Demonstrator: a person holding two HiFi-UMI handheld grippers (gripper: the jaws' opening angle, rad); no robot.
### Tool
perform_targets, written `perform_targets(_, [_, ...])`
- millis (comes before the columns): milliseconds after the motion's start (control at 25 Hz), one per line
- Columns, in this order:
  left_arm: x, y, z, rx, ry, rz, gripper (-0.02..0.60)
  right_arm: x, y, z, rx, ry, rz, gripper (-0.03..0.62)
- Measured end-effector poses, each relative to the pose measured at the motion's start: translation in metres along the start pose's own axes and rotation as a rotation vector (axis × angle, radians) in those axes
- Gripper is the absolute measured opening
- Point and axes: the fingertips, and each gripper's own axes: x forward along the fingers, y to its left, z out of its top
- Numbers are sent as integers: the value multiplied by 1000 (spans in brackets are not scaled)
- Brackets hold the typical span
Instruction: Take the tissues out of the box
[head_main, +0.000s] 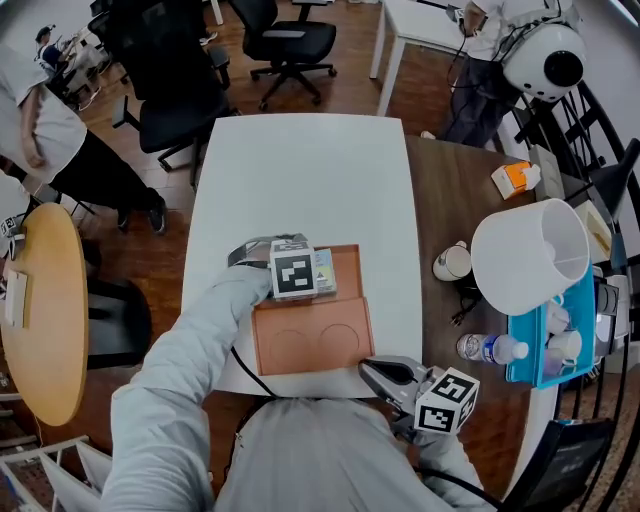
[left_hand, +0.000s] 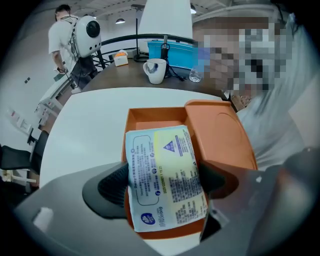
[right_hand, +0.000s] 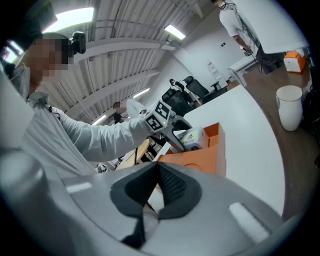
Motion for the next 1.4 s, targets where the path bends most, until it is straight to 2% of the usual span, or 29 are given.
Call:
perform_targets(120, [-5,1,1,-14,-9,2,435,1,0,1,-6,2,1,3])
perform_targets(200, [-16,-1,-1,-53,-35,1,430,2,1,2,-13,3,-1,3])
perform_targets(240, [-27,-1,-1,-82,-70,12,428,2,1,2,-12,0,-1,3])
perform_targets(320, [-56,-4,2,-147,-206,43,425,3,1,3,0,-10,5,3])
perform_targets(400, [-94,-4,-7,-225,-337,108,425,4,2,5,11,-18,16,3])
perform_targets(480, [-135,-1,-32,-345,-416,165,425,6,3,7,7,-15,23,3])
perform_targets(640, [-174,7,-112,-720,-461,261,423,18,9,9,0,5,46,3])
perform_targets(760, [-156,5,-173,-938,-429,306,423,33,20,10,-20,31,80,3])
perform_targets(840, [-133,1,-201,-1035,-394,305,423,40,29,10,-35,49,101,3])
perform_targets(960, [-97,-7,-222,-1159,-374,259,423,47,37,9,-46,68,111,3])
perform_targets(1040, [-80,-10,-226,-1220,-390,233,425,48,40,9,-49,73,108,3])
perform_targets(1120, [-72,-9,-228,-1253,-406,240,426,48,42,9,-52,75,106,3])
perform_targets(1280, [-71,-7,-222,-1187,-373,251,440,46,41,7,-49,73,94,3])
perform_targets(1400, [-80,-7,-219,-1190,-427,244,446,46,42,6,-44,72,93,3])
